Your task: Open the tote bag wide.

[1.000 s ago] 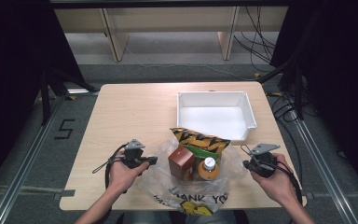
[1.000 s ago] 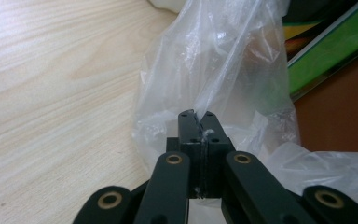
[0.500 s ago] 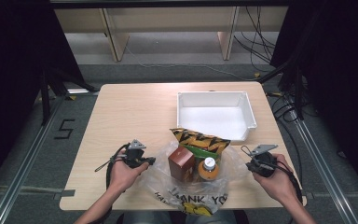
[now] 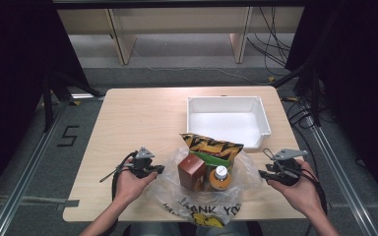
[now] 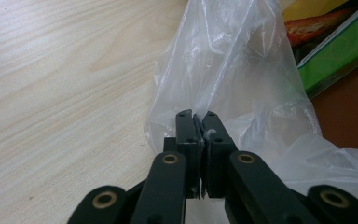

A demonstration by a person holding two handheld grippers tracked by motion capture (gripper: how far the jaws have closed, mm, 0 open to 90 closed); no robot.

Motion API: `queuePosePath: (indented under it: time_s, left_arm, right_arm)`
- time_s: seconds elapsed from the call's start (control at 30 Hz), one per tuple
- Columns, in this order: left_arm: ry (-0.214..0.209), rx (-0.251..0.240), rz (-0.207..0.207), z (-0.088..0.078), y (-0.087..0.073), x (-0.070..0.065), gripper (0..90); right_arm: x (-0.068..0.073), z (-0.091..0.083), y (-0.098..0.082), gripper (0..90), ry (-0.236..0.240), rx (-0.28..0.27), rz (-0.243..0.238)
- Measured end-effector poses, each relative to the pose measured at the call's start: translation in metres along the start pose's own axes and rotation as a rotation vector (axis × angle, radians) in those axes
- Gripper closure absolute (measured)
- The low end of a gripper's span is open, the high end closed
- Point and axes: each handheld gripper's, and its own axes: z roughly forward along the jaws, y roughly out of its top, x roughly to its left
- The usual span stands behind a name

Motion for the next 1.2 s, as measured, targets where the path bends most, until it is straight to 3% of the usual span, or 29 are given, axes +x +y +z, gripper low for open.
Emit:
queuePosePath:
  time_s: [0.03, 0.07, 0.1, 0.17, 0.2, 0.27, 0.37, 0.4, 0.47, 0.53, 0.7, 0.77, 0.8, 0.83, 0.9, 0.93, 0.97, 1.0, 1.03, 1.1, 1.2]
  left_arm:
    - [0.002, -0.002, 0.001, 0.000, 0.000, 0.000, 86.2]
    - [0.006, -0.002, 0.004, 0.000, 0.000, 0.000, 86.2]
    - [0.011, -0.009, 0.003, -0.001, 0.000, -0.001, 85.8]
    - [0.009, -0.006, 0.015, -0.002, 0.001, -0.001, 84.0]
    - [0.013, -0.018, 0.008, -0.003, 0.001, -0.002, 84.0]
    - [0.013, -0.026, 0.007, -0.004, 0.001, -0.002, 81.3]
    - [0.013, -0.052, 0.004, -0.007, 0.002, -0.002, 78.5]
    - [0.015, -0.063, -0.020, -0.008, 0.002, -0.003, 75.8]
    - [0.017, -0.079, -0.018, -0.011, 0.003, -0.004, 72.0]
    - [0.020, -0.094, -0.019, -0.014, 0.003, -0.005, 69.6]
    - [0.027, -0.144, -0.021, -0.023, 0.007, -0.007, 54.0]
    - [0.031, -0.175, -0.030, -0.027, 0.008, -0.009, 52.6]
    - [0.033, -0.181, -0.021, -0.029, 0.009, -0.009, 51.1]
    - [0.038, -0.191, -0.018, -0.032, 0.010, -0.010, 49.5]
    - [0.048, -0.206, -0.021, -0.037, 0.011, -0.011, 46.8]
    - [0.048, -0.217, -0.019, -0.039, 0.011, -0.011, 45.6]
    - [0.048, -0.223, -0.023, -0.041, 0.011, -0.012, 44.5]
    - [0.049, -0.230, -0.022, -0.043, 0.012, -0.012, 43.6]
    - [0.053, -0.239, -0.028, -0.046, 0.012, -0.013, 42.8]
    - [0.058, -0.252, -0.019, -0.051, 0.012, -0.012, 41.4]
    - [0.060, -0.268, -0.019, -0.057, 0.011, -0.013, 40.0]
  right_arm:
    - [0.002, -0.010, 0.004, 52.7, 0.013, -0.049, 0.016]
    - [0.002, -0.010, 0.004, 52.7, 0.013, -0.049, 0.016]
    - [0.001, -0.013, 0.007, 51.3, 0.015, -0.099, -0.008]
    - [0.006, -0.030, 0.016, 47.9, 0.026, -0.166, -0.002]
    - [0.006, -0.030, 0.016, 47.9, 0.026, -0.166, -0.002]
    - [0.010, -0.043, 0.025, 45.3, 0.018, -0.242, -0.043]
    - [0.014, -0.048, 0.029, 43.9, 0.018, -0.275, -0.031]
    - [0.017, -0.051, 0.032, 43.0, 0.027, -0.308, -0.030]
    - [0.016, -0.051, 0.035, 42.0, 0.035, -0.337, -0.056]
    - [0.018, -0.052, 0.036, 41.5, 0.043, -0.338, -0.048]
    - [0.023, -0.053, 0.040, 41.2, 0.055, -0.353, -0.071]
    - [0.023, -0.053, 0.041, 41.2, 0.060, -0.362, -0.083]
    - [0.026, -0.053, 0.042, 41.3, 0.061, -0.376, -0.062]
    - [0.025, -0.054, 0.043, 41.7, 0.061, -0.367, -0.091]
    - [0.026, -0.053, 0.045, 42.0, 0.060, -0.390, -0.091]
    - [0.027, -0.055, 0.046, 42.1, 0.074, -0.377, -0.086]
    - [0.026, -0.054, 0.047, 42.1, 0.067, -0.389, -0.114]
    - [0.029, -0.054, 0.048, 42.1, 0.072, -0.407, -0.095]
    - [0.027, -0.056, 0.048, 42.1, 0.073, -0.386, -0.125]
    - [0.031, -0.056, 0.050, 42.1, 0.079, -0.408, -0.099]
    - [0.030, -0.057, 0.054, 42.1, 0.079, -0.432, -0.147]
